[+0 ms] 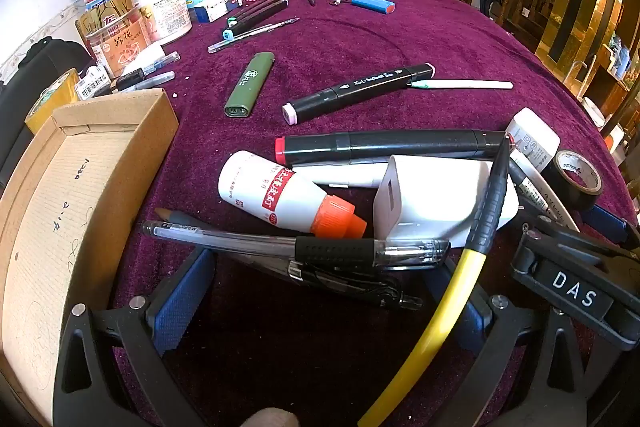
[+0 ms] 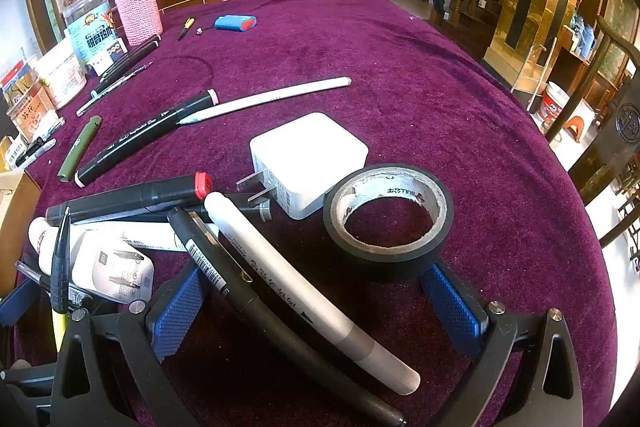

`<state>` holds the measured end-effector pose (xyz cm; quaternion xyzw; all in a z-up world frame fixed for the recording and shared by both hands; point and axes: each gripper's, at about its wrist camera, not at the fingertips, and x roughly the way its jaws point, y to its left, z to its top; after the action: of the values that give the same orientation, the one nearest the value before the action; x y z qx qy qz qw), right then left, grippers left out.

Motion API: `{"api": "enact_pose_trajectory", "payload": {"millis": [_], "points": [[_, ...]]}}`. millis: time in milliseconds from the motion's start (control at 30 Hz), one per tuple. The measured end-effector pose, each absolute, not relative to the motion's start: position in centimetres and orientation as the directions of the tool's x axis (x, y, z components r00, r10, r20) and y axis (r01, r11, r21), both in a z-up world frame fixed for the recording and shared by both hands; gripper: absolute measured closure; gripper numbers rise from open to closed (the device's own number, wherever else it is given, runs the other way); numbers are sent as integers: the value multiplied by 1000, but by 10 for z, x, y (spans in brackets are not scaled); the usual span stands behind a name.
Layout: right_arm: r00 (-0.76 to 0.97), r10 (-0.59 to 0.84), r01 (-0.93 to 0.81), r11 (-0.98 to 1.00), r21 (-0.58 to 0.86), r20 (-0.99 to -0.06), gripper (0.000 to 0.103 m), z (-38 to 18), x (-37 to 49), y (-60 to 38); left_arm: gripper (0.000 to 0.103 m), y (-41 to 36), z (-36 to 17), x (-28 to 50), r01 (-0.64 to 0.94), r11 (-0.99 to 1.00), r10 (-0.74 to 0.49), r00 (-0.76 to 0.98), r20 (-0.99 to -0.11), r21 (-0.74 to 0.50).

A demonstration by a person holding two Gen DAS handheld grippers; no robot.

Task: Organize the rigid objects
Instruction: 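Close the left tool on the yellow-handled screwdriver lying among the pens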

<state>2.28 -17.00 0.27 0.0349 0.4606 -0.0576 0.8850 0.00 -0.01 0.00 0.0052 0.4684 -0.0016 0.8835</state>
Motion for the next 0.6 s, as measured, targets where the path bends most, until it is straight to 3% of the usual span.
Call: {"api": "enact_pose_trajectory", "payload": {"millis": [600], "points": [[568,-73,137,990,6,-820,1,3,23,-170,0,0,0,0,6,1000,2,559,-829,7]]}}
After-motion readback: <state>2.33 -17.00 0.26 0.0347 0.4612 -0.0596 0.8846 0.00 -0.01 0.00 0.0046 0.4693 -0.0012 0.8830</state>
